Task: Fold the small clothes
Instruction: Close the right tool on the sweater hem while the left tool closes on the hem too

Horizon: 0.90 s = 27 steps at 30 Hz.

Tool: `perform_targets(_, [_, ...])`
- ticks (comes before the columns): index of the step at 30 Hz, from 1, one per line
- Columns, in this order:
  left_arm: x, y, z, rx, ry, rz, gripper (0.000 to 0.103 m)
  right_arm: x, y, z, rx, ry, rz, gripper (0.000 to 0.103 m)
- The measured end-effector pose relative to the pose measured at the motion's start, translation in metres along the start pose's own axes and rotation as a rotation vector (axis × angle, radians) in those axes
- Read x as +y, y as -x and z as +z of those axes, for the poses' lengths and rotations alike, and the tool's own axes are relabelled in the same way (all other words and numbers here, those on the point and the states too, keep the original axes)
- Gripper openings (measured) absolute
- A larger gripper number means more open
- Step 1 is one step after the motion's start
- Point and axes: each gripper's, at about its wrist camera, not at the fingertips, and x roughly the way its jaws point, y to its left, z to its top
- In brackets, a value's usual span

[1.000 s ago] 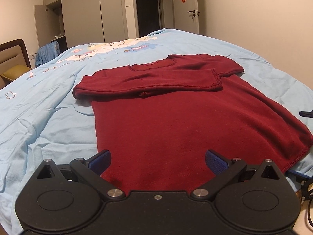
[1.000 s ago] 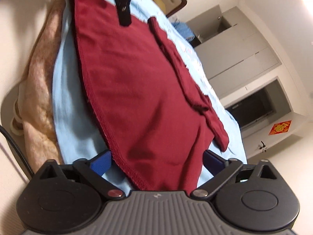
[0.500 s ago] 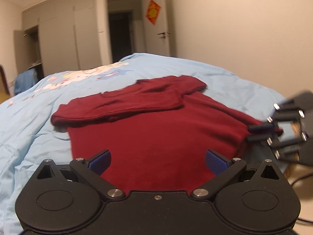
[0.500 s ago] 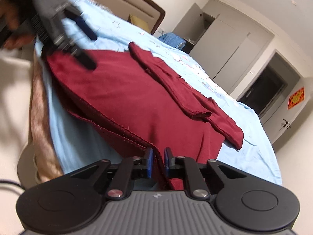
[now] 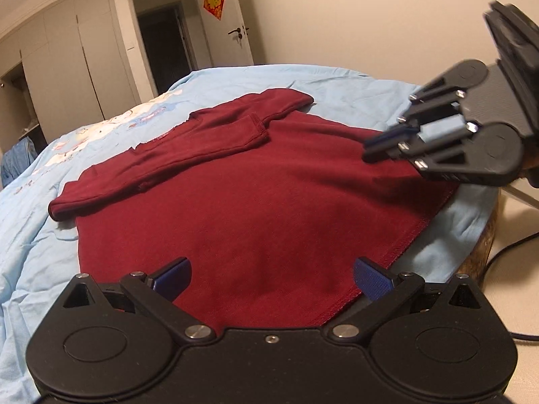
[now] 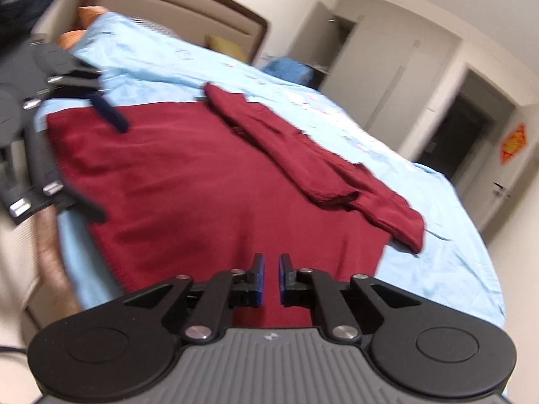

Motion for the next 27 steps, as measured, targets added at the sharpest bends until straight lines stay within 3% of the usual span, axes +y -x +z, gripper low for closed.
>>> perform_targets(1, [0.002,0.000,0.000,0.003,0.010,0.000,0.102,0.003,0.004,-0.003,0.001,0.026,0.024,0.024])
perform_targets(2, [0.004,-0.001,-0.001,0.008,0.021,0.000,0.102,0.006,0.009,-0.006,0.004,0.053,0.046,0.042])
perform_targets(3, [0.006,-0.002,-0.001,0.013,0.030,0.001,0.102,0.009,0.013,-0.009,0.009,0.084,0.070,0.052])
perform_targets(8, [0.014,-0.007,-0.002,0.033,0.072,-0.004,0.102,0.028,0.023,-0.021,0.061,0.208,0.125,0.055])
perform_targets(11, [0.015,-0.007,-0.002,0.032,0.073,0.000,0.102,0.040,0.014,-0.029,0.112,0.295,0.088,0.055])
perform_targets(16, [0.014,-0.004,-0.002,0.026,0.063,0.003,0.102,0.058,0.004,-0.034,0.127,0.402,0.043,0.051])
perform_targets(20, [0.013,-0.001,-0.002,0.024,0.061,-0.005,0.102,0.062,0.009,-0.031,0.091,0.416,0.038,0.018])
perform_targets(27, [0.008,0.003,0.000,-0.007,0.042,-0.047,0.102,0.031,0.022,-0.003,-0.001,0.192,0.055,0.013])
